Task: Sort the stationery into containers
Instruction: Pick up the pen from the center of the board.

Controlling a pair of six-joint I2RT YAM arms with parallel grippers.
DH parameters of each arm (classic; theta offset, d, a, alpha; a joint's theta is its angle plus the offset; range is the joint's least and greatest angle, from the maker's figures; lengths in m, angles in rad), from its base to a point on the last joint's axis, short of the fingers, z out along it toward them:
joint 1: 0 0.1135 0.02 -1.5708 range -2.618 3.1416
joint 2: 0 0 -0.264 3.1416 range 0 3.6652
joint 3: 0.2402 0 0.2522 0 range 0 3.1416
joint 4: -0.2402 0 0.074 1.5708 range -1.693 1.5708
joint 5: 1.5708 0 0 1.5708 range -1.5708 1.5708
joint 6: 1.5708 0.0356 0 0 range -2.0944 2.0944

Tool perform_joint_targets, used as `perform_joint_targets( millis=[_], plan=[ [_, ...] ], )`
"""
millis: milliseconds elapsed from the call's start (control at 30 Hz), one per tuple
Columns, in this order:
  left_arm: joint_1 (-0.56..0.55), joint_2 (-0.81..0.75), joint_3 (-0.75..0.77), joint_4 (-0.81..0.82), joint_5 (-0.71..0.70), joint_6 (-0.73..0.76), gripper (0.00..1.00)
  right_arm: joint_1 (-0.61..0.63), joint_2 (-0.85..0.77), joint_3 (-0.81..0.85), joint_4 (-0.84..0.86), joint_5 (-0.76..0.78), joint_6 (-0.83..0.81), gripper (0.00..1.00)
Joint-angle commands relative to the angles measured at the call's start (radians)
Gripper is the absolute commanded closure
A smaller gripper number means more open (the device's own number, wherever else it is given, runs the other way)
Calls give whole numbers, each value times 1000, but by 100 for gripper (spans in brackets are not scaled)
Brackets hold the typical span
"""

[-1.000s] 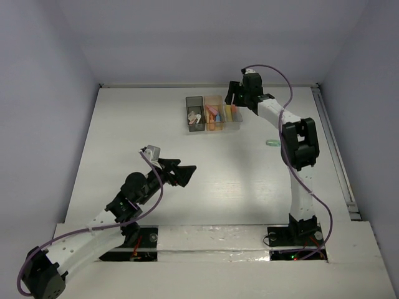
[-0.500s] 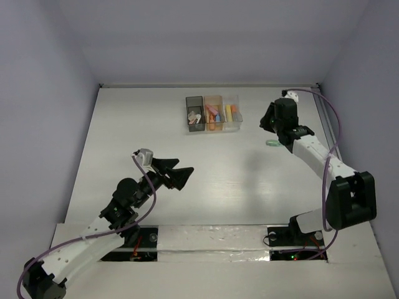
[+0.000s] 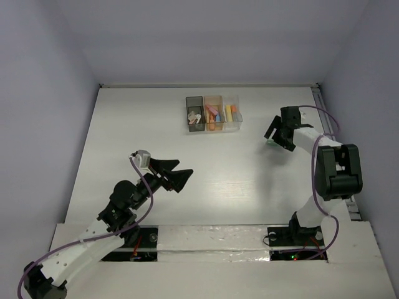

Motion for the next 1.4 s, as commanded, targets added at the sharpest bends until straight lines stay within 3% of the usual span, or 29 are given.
perform_joint_targets(
  millis=[0, 100, 433, 800, 1100, 1233, 1367],
  plan=[
    [5, -20, -13, 23, 11, -6, 12, -11, 70, 115, -22, -7, 11, 11],
    [-5, -15, -12, 21, 11, -4, 12, -11, 119, 148, -32, -3, 13, 12],
    [-5, 13, -10, 32, 9, -3, 12, -20, 200, 225, -80, 66, -30, 26],
    [-5, 16, -10, 38, 11, -3, 12, -31, 223, 245, -103, 71, -79, 27],
    [-5, 17, -13, 38, 16, -1, 14, -40, 285, 297, -128, 59, -89, 60],
    [-5, 46, -16, 57, 31, -3, 21, -40, 240, 261, -59, 22, -92, 82],
    [-5, 109, -13, 90, 40, -9, 24, -40, 93, 155, 61, -65, -93, 87]
  ],
)
